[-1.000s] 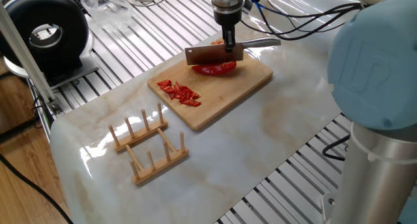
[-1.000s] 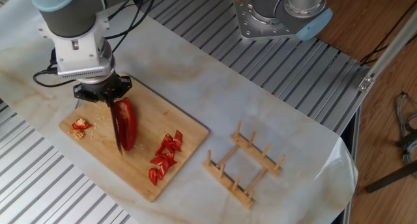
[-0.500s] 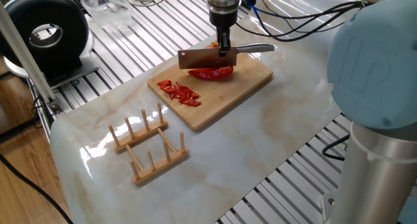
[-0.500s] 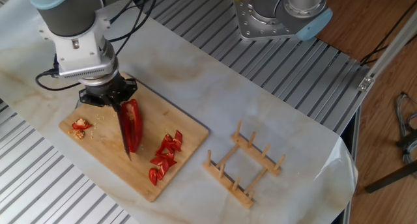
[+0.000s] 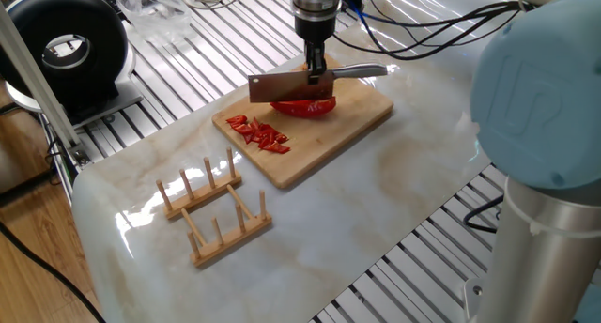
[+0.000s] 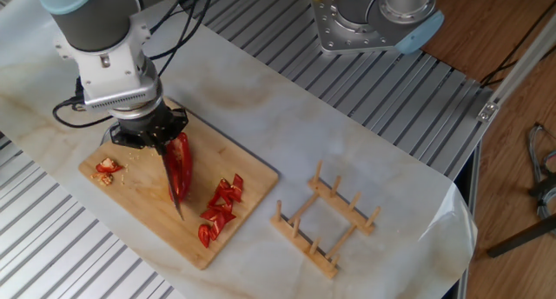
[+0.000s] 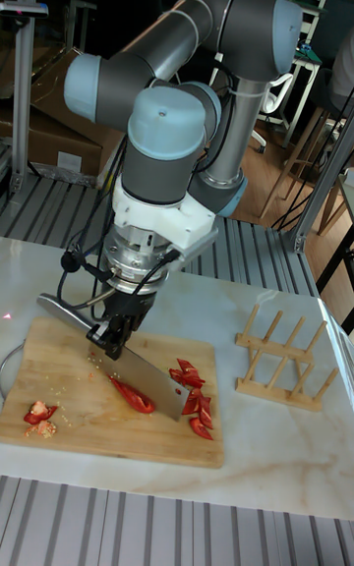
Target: Chop the chili peppers
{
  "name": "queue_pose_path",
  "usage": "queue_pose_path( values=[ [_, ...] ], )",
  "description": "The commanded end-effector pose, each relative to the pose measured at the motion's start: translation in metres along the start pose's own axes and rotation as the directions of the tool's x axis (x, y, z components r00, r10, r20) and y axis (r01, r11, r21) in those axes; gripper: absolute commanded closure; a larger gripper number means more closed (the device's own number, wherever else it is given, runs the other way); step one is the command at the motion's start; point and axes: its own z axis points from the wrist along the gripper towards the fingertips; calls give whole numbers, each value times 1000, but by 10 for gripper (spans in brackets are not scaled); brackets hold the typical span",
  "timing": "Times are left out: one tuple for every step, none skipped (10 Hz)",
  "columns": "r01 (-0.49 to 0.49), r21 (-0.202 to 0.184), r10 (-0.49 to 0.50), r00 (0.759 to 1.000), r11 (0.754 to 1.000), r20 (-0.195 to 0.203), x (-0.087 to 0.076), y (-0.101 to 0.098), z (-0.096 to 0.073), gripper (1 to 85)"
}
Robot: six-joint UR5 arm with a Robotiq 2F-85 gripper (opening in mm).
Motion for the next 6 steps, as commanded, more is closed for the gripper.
queue_pose_path(
  values=[
    [-5, 23, 6, 1000, 1000, -8, -5, -3, -8, 843],
    [-23, 57, 26, 999, 998, -47, 0, -9, -16, 843],
    [-65, 78, 72, 993, 995, -90, 6, -8, -23, 843],
    [-146, 76, 155, 978, 986, -142, 19, 0, -27, 843],
    [-217, 68, 225, 960, 974, -169, 31, 6, -28, 843],
    [-284, 70, 292, 941, 956, -172, 37, 8, -28, 843]
  ],
)
